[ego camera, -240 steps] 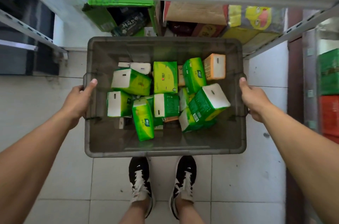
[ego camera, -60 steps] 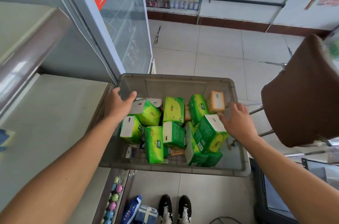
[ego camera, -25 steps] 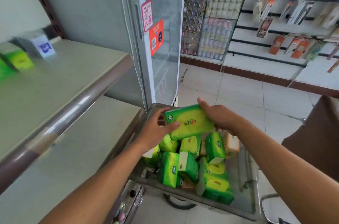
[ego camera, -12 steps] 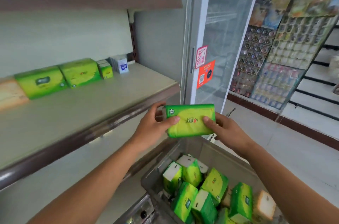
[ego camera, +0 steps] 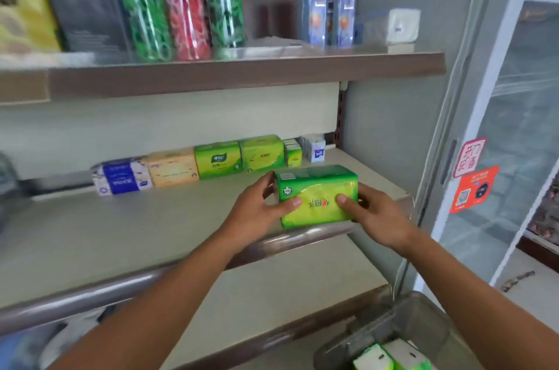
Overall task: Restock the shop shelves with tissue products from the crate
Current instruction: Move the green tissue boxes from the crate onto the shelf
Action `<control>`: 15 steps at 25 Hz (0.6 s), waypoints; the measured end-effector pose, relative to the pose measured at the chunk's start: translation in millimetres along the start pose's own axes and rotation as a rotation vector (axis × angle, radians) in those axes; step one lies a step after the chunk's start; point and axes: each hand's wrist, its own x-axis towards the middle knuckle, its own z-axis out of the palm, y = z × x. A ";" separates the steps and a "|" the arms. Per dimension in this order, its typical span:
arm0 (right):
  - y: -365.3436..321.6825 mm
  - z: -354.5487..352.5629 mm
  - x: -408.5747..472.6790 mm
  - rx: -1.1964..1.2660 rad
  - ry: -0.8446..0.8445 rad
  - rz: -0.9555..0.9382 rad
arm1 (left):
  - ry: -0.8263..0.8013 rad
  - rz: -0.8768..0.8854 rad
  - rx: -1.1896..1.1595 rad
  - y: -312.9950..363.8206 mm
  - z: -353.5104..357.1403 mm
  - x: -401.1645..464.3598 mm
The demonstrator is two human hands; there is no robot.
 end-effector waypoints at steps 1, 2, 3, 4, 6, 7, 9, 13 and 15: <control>-0.5 6.9 16.0 0.000 -0.022 -0.011 | 0.007 -0.005 0.022 -6.7 -9.8 7.6; -0.7 14.2 33.4 -0.002 -0.045 -0.020 | 0.018 -0.015 0.041 -13.2 -19.0 16.1; 0.7 21.2 50.0 -0.010 -0.059 -0.028 | 0.027 -0.029 0.052 -20.7 -26.2 26.0; 2.9 27.3 66.1 -0.016 -0.063 -0.027 | 0.044 -0.048 0.058 -26.9 -31.7 36.2; 12.7 36.8 98.9 -0.021 -0.065 -0.004 | 0.078 -0.077 0.085 -39.1 -39.9 58.9; 18.5 40.3 114.7 -0.022 -0.073 0.005 | 0.084 -0.082 0.095 -46.6 -43.5 70.8; 27.7 45.6 139.2 -0.025 -0.090 0.019 | 0.084 -0.093 0.113 -58.8 -48.0 89.9; 40.9 56.4 184.7 -0.102 -0.038 0.058 | 0.135 -0.154 0.186 -77.0 -51.1 128.4; 46.9 62.5 204.5 -0.148 -0.040 0.101 | 0.181 -0.198 0.229 -83.5 -51.8 145.5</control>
